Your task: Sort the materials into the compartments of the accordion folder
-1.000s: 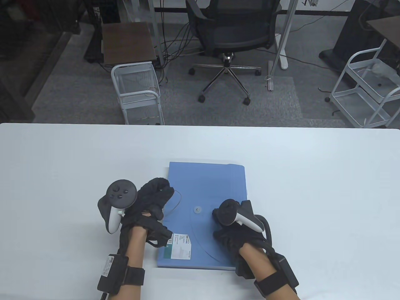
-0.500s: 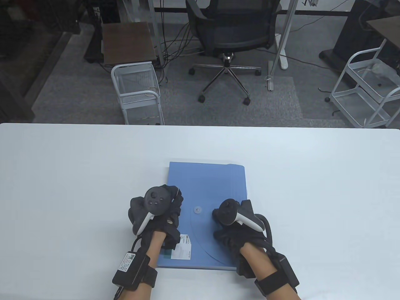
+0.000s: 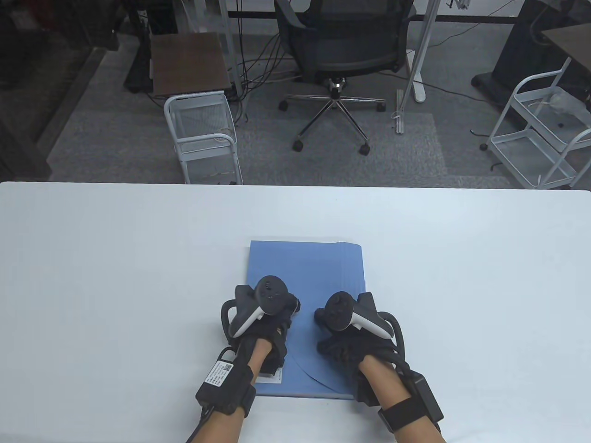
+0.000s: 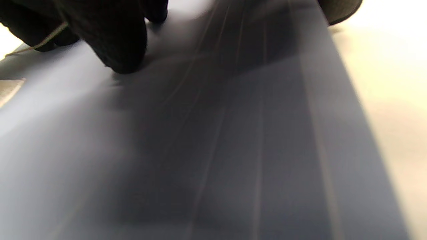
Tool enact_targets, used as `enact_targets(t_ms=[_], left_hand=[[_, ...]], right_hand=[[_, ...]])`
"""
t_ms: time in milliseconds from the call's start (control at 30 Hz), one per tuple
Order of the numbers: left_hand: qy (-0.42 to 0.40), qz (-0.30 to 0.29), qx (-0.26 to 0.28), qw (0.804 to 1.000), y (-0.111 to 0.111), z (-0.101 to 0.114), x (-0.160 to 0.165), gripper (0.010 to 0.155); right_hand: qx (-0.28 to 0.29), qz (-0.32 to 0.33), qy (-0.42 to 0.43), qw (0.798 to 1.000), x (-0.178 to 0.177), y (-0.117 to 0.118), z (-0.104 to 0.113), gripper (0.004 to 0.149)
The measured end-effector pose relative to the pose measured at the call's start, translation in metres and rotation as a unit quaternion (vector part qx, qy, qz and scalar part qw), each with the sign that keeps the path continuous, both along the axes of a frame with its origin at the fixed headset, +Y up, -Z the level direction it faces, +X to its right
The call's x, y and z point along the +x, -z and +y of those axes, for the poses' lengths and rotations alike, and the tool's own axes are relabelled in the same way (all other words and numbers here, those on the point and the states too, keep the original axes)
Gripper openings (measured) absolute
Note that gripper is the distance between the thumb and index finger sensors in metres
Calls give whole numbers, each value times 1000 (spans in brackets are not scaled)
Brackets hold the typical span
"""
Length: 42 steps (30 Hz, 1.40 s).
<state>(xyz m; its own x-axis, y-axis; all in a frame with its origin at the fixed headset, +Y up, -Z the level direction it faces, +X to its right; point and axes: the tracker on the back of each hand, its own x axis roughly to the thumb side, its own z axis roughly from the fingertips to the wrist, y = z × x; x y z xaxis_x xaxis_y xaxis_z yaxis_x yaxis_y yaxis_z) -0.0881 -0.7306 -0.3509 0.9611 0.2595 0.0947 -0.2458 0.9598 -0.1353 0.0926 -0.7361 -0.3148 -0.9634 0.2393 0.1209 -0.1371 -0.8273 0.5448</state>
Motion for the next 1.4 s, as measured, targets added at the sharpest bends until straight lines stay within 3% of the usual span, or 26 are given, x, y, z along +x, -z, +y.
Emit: enact_targets(t_ms=[233,367,600,1000,1067,1400], left_hand=[[126,-17,26,992,11,1,30,38],[141,2,7,990,14,2,35,40],[168,16,22,985,10,1,38,44],[138,17,-5,990,-9,3,3,52],[145,22,-1,989,-11,4,-6,47],[81,24,20,996,-32,24,-49,46]], right_hand=[[-5,4,-9,1000,-1,2,1,66],[-2,6,-9,1000,-1,1,1,67],[0,8,-6,1000,0,1,1,66],[-1,6,12,1000,3,2,1,65],[3,8,12,1000,3,1,0,65],[2,20,15,1000,0,-5,13,65]])
